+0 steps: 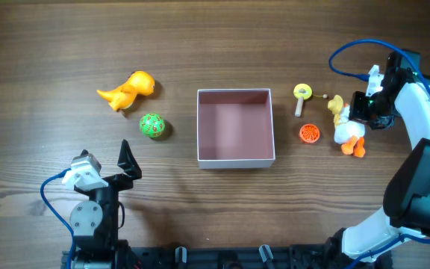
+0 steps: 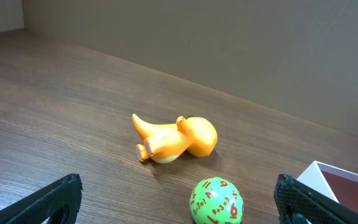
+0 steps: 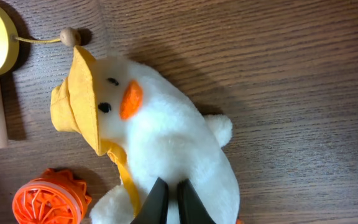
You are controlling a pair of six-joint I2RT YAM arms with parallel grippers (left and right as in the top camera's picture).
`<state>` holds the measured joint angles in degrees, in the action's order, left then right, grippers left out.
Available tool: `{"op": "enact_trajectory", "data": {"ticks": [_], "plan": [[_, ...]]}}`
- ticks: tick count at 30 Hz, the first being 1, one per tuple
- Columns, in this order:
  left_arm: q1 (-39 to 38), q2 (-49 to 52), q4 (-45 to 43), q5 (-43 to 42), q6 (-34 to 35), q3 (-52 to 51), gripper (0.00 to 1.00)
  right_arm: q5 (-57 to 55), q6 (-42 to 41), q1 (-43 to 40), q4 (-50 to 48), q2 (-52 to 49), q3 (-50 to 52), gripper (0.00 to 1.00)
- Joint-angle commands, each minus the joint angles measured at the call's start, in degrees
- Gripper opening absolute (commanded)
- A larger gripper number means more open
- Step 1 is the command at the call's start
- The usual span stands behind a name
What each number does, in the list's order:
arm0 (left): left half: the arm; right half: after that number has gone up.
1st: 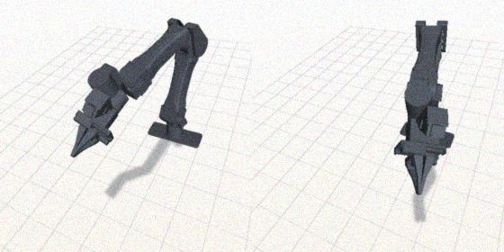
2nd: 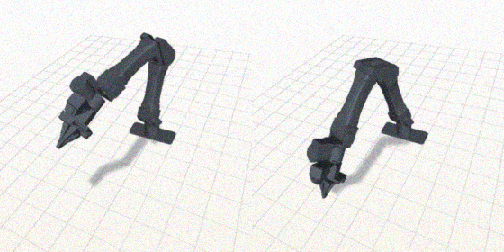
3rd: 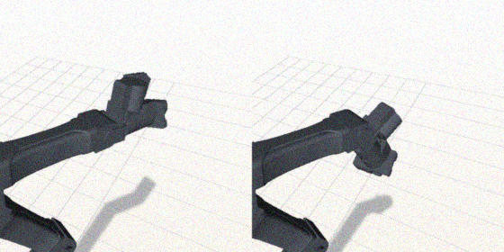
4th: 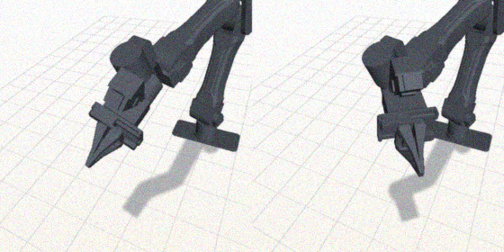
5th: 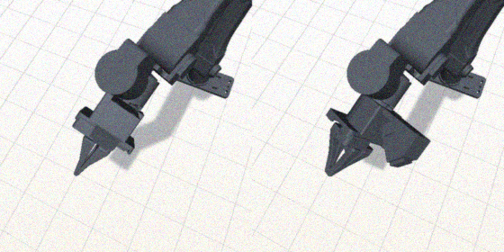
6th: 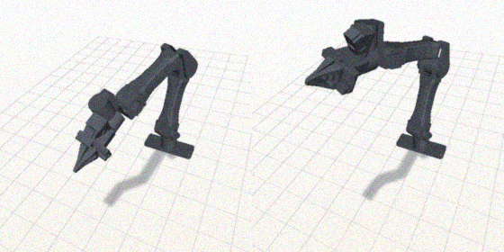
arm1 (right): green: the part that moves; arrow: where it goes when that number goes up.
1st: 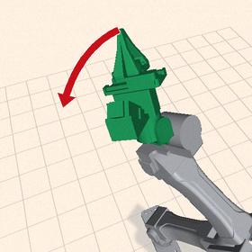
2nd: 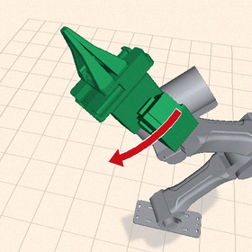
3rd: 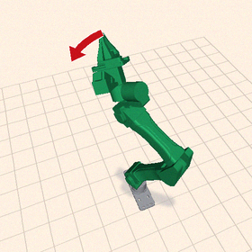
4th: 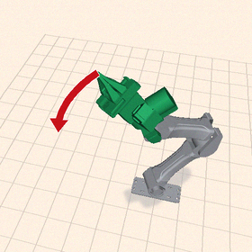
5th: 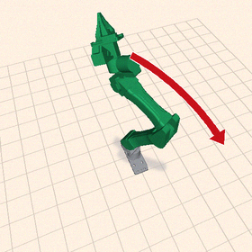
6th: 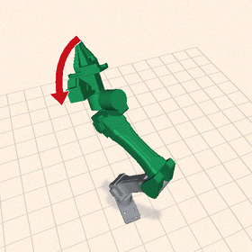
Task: Pack container
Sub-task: 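Reach the right gripper to the white plush duck and grasp it, then carry the duck left and lower it into the box, release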
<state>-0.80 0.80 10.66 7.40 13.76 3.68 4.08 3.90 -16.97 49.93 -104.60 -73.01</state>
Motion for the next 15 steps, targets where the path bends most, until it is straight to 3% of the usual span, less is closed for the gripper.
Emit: {"op": "enact_trajectory", "data": {"ticks": [1,8,15], "plan": [[-0.26,-0.42,-0.17,-0.92,-1.18,-0.39,1.00,-0.72,-2.38,0.07,1.70,0.37,-2.84,0.04],[-0.26,-0.42,-0.17,-0.92,-1.18,-0.39,1.00,-1.20,-4.22,0.09,4.79,8.68,-9.18,0.04],[-0.26,-0.42,-0.17,-0.92,-1.18,-0.39,1.00,10.23,-6.01,3.91,5.86,21.09,-9.92,0.04]]}}
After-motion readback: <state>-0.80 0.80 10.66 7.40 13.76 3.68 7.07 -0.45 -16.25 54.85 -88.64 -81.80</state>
